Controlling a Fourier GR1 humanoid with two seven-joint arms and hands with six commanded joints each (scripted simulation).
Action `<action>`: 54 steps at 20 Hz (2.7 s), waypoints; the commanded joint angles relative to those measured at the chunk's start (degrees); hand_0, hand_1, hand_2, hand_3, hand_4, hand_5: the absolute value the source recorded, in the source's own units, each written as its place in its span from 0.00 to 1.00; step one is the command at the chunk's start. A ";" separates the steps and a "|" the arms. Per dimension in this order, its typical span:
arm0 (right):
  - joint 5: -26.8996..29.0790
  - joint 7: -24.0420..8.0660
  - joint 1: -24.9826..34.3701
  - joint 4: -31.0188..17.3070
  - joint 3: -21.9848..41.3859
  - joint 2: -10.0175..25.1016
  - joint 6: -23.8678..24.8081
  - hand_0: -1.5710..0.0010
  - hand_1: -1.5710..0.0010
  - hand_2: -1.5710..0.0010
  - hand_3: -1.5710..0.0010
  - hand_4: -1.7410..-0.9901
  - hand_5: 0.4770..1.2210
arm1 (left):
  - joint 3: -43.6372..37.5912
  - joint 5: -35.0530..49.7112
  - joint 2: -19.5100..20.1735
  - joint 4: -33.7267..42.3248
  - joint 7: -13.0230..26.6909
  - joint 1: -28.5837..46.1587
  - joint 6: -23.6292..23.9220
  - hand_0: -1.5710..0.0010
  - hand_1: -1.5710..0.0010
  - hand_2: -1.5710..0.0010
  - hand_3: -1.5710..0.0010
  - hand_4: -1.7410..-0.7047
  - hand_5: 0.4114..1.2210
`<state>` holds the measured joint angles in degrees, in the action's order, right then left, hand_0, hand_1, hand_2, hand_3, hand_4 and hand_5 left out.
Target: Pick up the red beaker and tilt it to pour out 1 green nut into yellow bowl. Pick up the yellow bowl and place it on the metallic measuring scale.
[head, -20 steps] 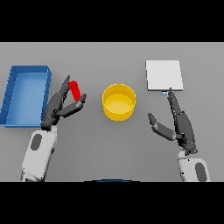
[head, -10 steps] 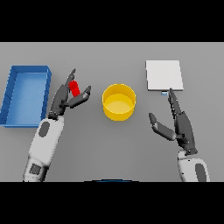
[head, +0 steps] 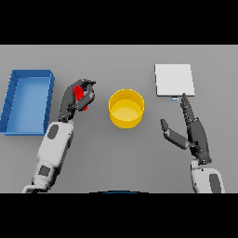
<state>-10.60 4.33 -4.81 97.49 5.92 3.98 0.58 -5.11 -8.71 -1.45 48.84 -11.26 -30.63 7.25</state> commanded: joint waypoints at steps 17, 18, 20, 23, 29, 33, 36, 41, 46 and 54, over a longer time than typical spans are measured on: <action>-0.25 0.89 0.31 -0.22 0.31 -0.35 0.07 1.00 1.00 1.00 1.00 0.68 0.23 | 1.72 3.86 1.45 8.91 1.18 -0.77 -4.61 0.01 0.01 0.01 0.02 0.03 0.89; -0.76 1.91 -0.20 -0.11 0.47 -0.37 0.39 1.00 1.00 1.00 1.00 0.69 0.23 | 2.32 3.42 2.26 9.66 2.38 -1.30 -4.85 0.01 0.01 0.01 0.01 0.02 0.89; -1.57 2.16 0.51 -0.83 0.43 -0.02 0.74 1.00 1.00 1.00 1.00 0.69 0.24 | 3.31 2.65 3.63 10.19 3.70 -1.88 -5.32 0.01 0.01 0.01 0.01 0.02 0.89; -2.39 3.87 -0.46 -0.36 0.95 -0.02 0.99 1.00 1.00 1.00 1.00 0.69 0.25 | 4.34 1.71 5.56 9.80 4.12 -2.47 -6.03 0.01 0.01 0.01 0.01 0.02 0.90; -2.35 2.06 -0.84 0.27 0.56 0.72 0.82 1.00 1.00 1.00 1.00 0.73 0.24 | 12.32 -6.92 11.37 11.50 8.02 -4.88 -7.64 0.00 0.00 0.00 0.00 0.01 0.88; -2.42 1.60 -0.71 0.08 0.88 0.74 0.31 1.00 1.00 1.00 1.00 0.75 0.25 | 19.86 -15.01 14.28 12.65 13.53 -8.68 -10.20 0.00 0.00 0.00 0.00 0.00 0.89; -1.68 1.14 -0.30 0.47 0.71 0.65 -0.05 1.00 1.00 1.00 1.00 0.74 0.26 | 24.53 -21.07 15.50 11.04 15.53 -12.44 -12.23 0.00 0.00 0.00 0.00 0.00 0.91; -1.66 0.56 -0.92 1.58 1.24 -0.06 0.03 1.00 1.00 1.00 1.00 0.74 0.27 | 34.05 -31.92 16.75 8.52 17.13 -17.14 -16.46 0.00 0.00 0.00 0.00 0.00 0.97; -0.19 -0.65 -0.73 0.82 0.84 -1.14 -0.12 1.00 1.00 1.00 1.00 0.73 0.25 | 41.73 -40.19 18.41 4.98 15.50 -23.96 -22.78 0.00 0.00 0.00 0.13 0.03 0.99; -0.60 0.40 -1.82 1.03 0.85 -1.69 0.71 1.00 1.00 1.00 1.00 0.70 0.17 | 51.23 -48.83 17.06 -0.49 7.85 -31.68 -26.46 0.00 0.00 0.00 0.06 0.01 1.00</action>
<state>-11.21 4.66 -6.63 98.51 6.78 2.27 1.27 46.12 -57.53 15.58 48.37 -3.45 -62.31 -19.24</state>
